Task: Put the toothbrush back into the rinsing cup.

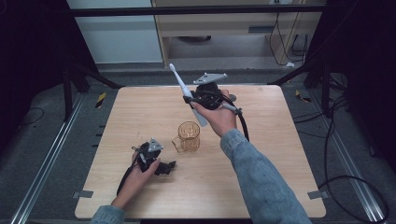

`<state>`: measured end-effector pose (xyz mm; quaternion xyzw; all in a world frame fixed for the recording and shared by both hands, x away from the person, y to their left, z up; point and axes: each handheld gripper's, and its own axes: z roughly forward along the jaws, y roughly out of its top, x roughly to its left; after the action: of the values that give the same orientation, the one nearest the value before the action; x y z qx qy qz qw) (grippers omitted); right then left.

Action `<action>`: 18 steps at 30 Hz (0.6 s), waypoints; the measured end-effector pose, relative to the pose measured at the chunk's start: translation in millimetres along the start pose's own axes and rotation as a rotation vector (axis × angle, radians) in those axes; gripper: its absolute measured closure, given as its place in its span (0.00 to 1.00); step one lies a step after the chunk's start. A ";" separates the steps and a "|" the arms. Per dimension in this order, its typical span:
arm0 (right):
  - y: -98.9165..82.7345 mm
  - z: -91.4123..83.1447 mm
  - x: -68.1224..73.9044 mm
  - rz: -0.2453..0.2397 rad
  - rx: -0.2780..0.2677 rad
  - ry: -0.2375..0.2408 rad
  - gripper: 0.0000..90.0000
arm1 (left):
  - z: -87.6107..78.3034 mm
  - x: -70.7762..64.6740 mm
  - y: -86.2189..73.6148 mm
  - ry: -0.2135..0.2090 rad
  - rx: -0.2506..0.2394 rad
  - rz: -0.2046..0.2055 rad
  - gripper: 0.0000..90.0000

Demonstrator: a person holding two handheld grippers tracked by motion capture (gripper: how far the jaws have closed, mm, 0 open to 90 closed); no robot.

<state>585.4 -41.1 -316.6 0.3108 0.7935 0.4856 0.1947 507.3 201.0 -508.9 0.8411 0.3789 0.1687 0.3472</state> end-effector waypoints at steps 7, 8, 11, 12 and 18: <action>-1.6 9.3 0.5 0.002 -0.018 0.011 0.74 | 0.0 0.1 0.0 -0.001 0.001 0.001 0.00; -1.5 10.2 0.7 0.004 -0.019 0.013 0.74 | 0.0 0.1 0.0 -0.001 0.001 0.001 0.00; -1.5 12.4 0.6 0.013 -0.031 0.015 0.74 | -0.1 0.1 0.0 -0.001 0.002 0.002 0.00; -1.8 13.2 0.6 0.014 -0.036 0.016 0.74 | -0.1 0.1 0.0 -0.001 0.002 0.002 0.00; -2.2 16.7 2.7 0.005 -0.049 0.022 0.74 | 0.0 0.1 0.0 -0.002 0.001 0.001 0.00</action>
<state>593.0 -29.2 -326.1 0.3025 0.7826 0.5090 0.1923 507.3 201.0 -508.8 0.8416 0.3781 0.1681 0.3470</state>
